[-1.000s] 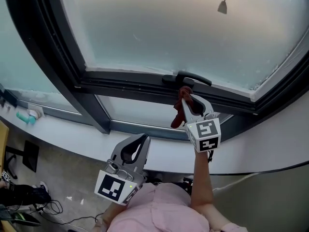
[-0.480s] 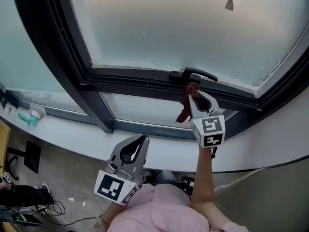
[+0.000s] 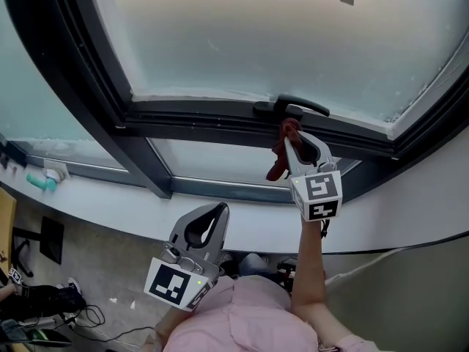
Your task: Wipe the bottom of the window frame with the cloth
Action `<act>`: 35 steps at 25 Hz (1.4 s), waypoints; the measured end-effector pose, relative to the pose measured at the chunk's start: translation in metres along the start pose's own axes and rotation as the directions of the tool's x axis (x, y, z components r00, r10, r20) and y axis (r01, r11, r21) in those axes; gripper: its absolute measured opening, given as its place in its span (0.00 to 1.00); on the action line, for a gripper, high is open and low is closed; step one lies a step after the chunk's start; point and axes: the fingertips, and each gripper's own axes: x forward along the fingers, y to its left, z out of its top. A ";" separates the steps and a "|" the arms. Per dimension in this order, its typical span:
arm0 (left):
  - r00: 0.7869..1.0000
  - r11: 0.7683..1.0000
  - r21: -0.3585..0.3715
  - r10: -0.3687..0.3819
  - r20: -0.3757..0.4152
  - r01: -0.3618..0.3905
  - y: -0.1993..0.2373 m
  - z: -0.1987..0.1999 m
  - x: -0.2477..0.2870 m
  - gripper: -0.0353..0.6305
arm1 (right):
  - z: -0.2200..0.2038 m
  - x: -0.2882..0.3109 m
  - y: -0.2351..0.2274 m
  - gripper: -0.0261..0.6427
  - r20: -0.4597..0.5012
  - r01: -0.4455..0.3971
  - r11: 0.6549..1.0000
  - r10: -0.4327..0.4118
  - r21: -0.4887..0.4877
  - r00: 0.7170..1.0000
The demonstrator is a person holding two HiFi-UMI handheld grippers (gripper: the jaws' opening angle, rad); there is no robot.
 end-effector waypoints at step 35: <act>0.999 0.999 0.004 -0.034 0.019 0.034 -0.008 0.002 0.015 0.05 | -0.015 -0.015 -0.027 0.14 -0.021 0.022 1.000 -0.022 0.011 1.000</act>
